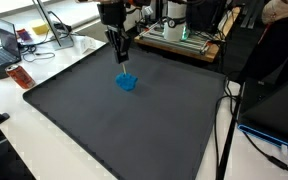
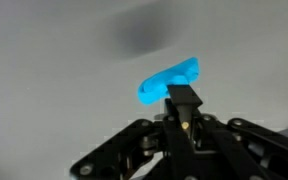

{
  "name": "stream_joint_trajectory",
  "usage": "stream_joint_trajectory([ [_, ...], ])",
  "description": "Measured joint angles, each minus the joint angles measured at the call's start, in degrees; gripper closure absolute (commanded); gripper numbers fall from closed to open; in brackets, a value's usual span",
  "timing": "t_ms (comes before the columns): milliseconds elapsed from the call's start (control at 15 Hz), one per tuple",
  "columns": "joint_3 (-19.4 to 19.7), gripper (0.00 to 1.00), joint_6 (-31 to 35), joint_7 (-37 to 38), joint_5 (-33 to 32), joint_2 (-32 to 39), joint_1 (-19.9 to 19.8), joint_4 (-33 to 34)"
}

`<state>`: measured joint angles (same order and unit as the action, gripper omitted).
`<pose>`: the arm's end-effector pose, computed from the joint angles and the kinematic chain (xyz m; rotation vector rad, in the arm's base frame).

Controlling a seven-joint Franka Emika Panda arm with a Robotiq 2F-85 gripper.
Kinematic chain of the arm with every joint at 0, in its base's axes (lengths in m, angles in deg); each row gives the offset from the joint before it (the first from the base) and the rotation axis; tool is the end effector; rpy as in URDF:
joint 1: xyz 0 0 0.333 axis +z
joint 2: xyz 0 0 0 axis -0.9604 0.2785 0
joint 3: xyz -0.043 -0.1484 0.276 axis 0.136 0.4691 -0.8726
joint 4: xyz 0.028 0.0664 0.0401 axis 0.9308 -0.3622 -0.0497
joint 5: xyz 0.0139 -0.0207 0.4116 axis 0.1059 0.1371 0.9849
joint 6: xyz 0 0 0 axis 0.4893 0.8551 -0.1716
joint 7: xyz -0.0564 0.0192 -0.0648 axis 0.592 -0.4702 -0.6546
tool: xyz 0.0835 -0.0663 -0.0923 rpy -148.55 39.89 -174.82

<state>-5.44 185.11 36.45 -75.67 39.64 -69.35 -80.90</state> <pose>0.6001 0.0464 0.3009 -3.0193 0.4568 -0.1218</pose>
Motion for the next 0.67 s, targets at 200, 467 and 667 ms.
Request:
stream_joint_trajectory([
  [200, 0.00, 0.97, -0.58, 0.60, -1.28, 0.17, 0.06, -0.40],
  [467, 0.01, 0.97, -4.14, 4.28, -6.86, 1.84, 0.55, -0.10],
  [667, 0.01, 0.97, -5.57, 5.60, -8.56, 3.63, 1.03, 0.51],
])
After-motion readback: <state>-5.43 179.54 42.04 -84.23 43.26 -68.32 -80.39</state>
